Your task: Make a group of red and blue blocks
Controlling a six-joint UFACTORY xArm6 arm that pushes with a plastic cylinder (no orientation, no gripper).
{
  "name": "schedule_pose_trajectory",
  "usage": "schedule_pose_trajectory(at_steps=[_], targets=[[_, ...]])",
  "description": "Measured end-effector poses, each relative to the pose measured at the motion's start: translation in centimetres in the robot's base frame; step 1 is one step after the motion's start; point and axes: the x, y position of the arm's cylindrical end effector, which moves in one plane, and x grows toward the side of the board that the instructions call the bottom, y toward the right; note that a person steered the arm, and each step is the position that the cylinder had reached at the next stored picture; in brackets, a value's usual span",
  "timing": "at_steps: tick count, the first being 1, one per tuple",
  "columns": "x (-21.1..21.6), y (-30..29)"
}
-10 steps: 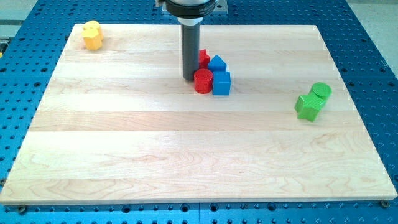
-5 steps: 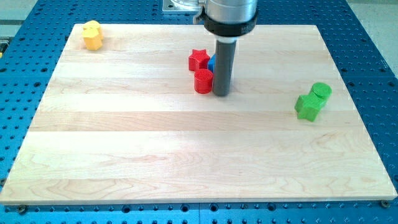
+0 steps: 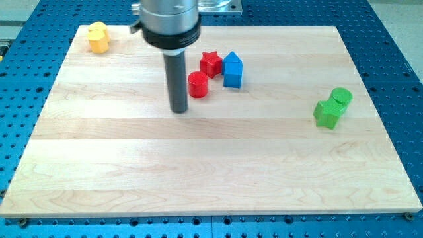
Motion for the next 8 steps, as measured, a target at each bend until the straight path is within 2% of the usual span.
schedule_pose_trajectory(at_steps=[1, 2, 4, 5, 6, 7, 8], targets=[[-0.1, -3.5], [-0.2, -4.5], [-0.3, -1.1], [-2.1, -0.5], [-3.5, 6.4], [-4.4, 6.1], [-0.9, 3.6]])
